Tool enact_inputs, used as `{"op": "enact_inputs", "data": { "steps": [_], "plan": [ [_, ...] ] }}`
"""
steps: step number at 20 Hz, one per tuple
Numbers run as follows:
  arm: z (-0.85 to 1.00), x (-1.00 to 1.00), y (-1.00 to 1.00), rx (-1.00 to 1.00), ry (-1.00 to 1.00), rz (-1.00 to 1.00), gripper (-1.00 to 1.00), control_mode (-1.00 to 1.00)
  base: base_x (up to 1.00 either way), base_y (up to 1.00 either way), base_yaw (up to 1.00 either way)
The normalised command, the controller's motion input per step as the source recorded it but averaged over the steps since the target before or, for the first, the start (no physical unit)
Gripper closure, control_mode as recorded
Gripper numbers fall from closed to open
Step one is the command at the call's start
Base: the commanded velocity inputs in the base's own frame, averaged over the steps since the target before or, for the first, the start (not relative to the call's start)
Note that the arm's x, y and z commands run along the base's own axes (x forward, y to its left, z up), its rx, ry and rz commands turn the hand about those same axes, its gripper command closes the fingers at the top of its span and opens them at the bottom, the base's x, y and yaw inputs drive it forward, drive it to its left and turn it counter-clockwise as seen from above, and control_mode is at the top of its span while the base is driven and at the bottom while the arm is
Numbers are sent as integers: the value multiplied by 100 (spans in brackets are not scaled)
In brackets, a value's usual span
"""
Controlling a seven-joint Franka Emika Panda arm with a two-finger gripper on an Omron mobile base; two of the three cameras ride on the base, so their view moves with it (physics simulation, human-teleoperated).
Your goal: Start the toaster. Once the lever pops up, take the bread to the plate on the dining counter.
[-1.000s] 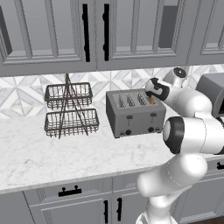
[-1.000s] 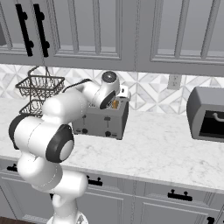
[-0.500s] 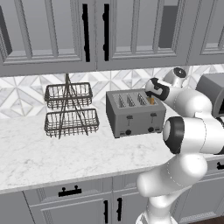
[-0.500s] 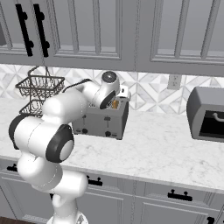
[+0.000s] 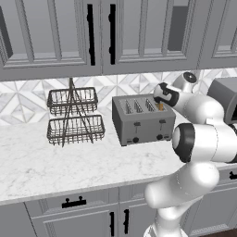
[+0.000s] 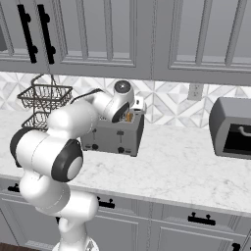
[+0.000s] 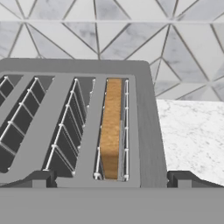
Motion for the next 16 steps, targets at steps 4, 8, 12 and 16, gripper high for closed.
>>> {"op": "enact_inputs", "data": {
  "steps": [4, 8, 12, 16],
  "plan": [
    [-18, 0, 0, -1, 0, 0, -100, -100, 0, 0, 0],
    [-19, 7, 0, -2, 0, 0, -100, -100, 0, 0, 0],
    [-12, 13, 0, 0, 0, 0, -100, -100, 0, 0, 0],
    [-6, 15, 0, 0, 0, 0, -100, -100, 0, 0, 0]
  ]
}}
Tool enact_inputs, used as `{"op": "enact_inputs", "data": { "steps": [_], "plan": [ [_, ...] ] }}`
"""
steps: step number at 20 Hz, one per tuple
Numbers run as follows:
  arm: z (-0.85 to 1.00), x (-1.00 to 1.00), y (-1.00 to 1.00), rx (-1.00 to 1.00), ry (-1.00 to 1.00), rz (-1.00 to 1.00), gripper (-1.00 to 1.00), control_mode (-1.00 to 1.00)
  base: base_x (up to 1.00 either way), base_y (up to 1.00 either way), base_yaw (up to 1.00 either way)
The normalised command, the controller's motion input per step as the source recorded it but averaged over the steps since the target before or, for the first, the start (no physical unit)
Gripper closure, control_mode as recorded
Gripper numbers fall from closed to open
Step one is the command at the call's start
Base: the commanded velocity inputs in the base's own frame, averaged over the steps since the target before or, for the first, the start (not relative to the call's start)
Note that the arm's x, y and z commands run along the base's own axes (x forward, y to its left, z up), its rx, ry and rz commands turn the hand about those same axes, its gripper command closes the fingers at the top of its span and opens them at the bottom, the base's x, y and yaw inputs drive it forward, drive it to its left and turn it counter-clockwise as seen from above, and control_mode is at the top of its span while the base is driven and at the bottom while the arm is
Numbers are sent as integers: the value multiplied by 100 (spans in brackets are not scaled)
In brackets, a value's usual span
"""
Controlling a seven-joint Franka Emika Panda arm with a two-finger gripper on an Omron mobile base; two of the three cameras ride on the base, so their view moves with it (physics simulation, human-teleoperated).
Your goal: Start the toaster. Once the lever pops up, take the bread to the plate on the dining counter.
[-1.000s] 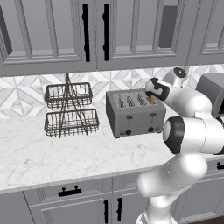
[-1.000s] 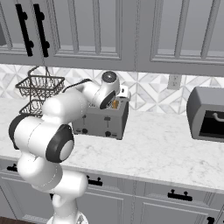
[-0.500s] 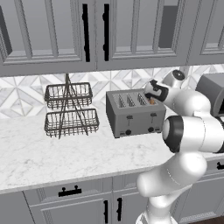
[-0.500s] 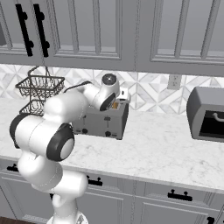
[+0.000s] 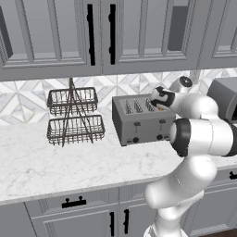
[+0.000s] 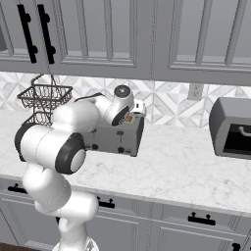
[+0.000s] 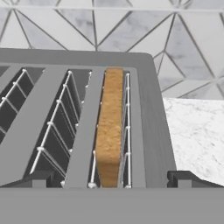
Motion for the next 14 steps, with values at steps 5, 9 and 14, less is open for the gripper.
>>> {"op": "enact_inputs", "data": {
  "steps": [5, 9, 14],
  "plan": [
    [-4, 16, 0, 0, 0, 0, -100, -100, 0, 0, 0],
    [-5, 15, 0, 0, 0, 0, -100, -100, 0, 0, 0],
    [-3, 14, 0, 0, 0, 0, -100, -100, 0, 0, 0]
  ]
}}
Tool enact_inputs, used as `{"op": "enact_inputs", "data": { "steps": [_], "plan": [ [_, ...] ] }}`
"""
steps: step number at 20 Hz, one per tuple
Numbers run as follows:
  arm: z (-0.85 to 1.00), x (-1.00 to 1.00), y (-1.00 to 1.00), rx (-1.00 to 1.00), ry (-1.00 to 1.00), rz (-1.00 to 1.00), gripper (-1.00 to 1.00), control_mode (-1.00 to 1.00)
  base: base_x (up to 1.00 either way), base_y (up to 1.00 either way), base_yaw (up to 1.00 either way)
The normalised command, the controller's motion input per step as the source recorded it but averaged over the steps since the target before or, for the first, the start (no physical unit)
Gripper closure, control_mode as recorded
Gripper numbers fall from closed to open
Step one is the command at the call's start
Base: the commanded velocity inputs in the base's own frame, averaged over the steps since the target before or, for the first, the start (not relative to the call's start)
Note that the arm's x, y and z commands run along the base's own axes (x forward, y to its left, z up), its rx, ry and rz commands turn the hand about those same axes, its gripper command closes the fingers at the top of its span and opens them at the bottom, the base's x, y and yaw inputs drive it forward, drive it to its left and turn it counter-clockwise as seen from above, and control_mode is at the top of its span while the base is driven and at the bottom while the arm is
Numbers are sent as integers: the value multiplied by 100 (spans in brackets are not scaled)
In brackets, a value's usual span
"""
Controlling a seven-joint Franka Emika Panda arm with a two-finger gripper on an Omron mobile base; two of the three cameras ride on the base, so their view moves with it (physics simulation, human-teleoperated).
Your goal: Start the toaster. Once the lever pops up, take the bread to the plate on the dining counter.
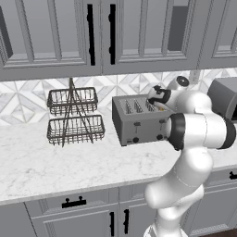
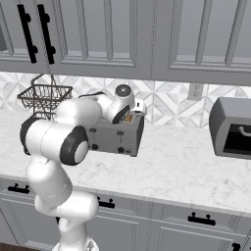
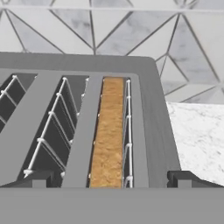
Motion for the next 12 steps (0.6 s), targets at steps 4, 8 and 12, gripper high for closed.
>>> {"op": "enact_inputs", "data": {
  "steps": [4, 8, 12],
  "plan": [
    [-7, 16, 0, 0, 0, 0, -100, -100, 0, 0, 0],
    [-11, 12, 0, 0, 0, 0, -100, -100, 0, 0, 0],
    [-8, 2, 0, 0, 0, 0, 100, -100, 0, 0, 0]
  ]
}}
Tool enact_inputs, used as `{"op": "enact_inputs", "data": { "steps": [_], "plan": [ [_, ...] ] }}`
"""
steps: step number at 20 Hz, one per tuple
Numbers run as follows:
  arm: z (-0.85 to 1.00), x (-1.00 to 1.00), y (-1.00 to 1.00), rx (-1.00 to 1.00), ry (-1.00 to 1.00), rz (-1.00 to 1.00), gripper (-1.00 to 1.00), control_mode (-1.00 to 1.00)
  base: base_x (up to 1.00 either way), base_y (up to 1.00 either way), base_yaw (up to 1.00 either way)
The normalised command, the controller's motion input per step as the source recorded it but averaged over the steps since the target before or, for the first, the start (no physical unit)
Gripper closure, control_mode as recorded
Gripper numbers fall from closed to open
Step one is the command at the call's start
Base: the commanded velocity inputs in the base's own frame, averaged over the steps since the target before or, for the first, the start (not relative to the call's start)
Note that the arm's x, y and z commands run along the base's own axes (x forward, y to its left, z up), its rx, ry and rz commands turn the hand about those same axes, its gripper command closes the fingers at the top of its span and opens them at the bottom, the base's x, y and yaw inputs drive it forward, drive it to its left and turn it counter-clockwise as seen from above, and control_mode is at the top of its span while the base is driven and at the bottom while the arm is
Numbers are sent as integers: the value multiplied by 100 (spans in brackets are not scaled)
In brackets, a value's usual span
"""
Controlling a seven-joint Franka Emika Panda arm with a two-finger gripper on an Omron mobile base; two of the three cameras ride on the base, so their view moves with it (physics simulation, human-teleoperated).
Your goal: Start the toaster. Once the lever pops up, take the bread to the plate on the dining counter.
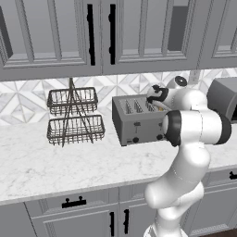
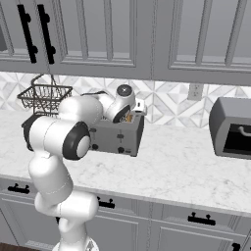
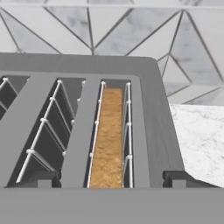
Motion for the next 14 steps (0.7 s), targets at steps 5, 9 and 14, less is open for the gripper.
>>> {"op": "enact_inputs", "data": {
  "steps": [5, 9, 14],
  "plan": [
    [-4, 0, 0, 0, 0, 0, 100, -100, 0, 0, 0],
    [0, 0, 0, 0, -2, 0, 100, -100, 0, 0, 0],
    [22, 0, -14, 3, -17, 0, 100, -100, 0, 0, 0]
  ]
}}
